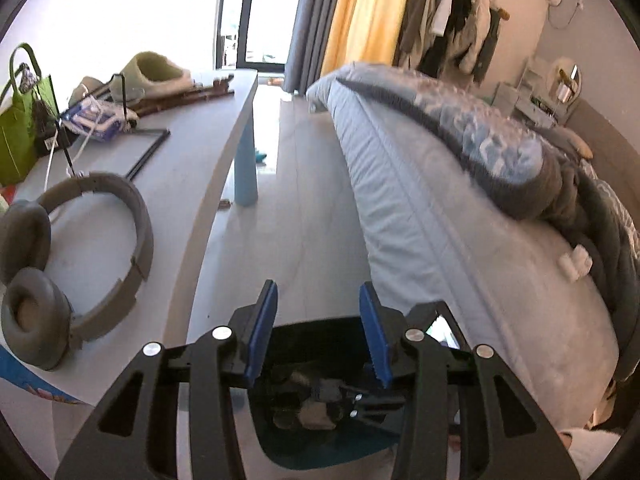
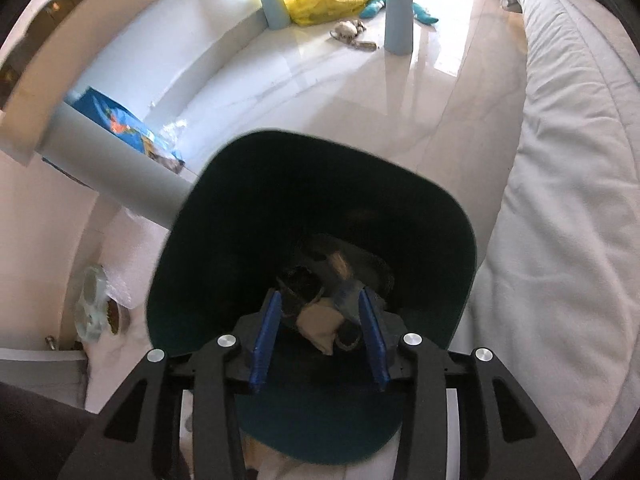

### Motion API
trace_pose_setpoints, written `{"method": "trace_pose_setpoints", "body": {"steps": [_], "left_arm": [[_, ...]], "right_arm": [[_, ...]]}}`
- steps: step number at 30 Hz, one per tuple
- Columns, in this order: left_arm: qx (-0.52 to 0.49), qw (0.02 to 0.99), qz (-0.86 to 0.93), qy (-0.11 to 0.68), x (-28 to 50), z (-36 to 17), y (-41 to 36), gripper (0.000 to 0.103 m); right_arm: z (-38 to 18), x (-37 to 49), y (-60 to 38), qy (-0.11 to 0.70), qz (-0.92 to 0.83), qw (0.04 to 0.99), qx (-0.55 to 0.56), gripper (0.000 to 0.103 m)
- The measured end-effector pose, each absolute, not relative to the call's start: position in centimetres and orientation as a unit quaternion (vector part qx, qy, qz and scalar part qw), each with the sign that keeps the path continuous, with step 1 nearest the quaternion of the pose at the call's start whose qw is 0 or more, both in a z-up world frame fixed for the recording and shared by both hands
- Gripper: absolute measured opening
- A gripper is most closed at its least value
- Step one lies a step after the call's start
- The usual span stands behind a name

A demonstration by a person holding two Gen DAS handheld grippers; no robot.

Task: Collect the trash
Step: 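Open the left tool dropping the snack packet while the right tool releases the tissue pack, then move both open tools back over the bed toward the sock and bubble wrap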

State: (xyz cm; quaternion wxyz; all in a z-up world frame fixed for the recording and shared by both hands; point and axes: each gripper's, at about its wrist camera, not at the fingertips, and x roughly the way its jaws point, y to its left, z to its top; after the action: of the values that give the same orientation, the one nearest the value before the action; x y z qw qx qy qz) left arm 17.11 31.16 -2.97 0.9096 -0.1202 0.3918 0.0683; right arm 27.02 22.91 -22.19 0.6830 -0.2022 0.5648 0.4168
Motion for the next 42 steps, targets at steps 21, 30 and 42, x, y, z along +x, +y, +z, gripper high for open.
{"method": "trace_pose_setpoints", "body": {"steps": [21, 30, 42], "left_arm": [[-0.108, 0.946, 0.027, 0.303, 18.8, 1.6, 24.4, 0.067], [-0.086, 0.953, 0.006, 0.291, 20.5, 2.1, 20.6, 0.082], [-0.044, 0.956, -0.053, 0.285, 22.9, 2.3, 13.3, 0.093]], "right_arm": [[-9.3, 30.4, 14.3, 0.437, 0.426, 0.782, -0.125, 0.058], [-5.9, 32.5, 7.4, 0.392, 0.38, 0.831, -0.105, 0.067], [-4.4, 35.5, -3.1, 0.372, 0.296, 0.876, -0.079, 0.074]]}}
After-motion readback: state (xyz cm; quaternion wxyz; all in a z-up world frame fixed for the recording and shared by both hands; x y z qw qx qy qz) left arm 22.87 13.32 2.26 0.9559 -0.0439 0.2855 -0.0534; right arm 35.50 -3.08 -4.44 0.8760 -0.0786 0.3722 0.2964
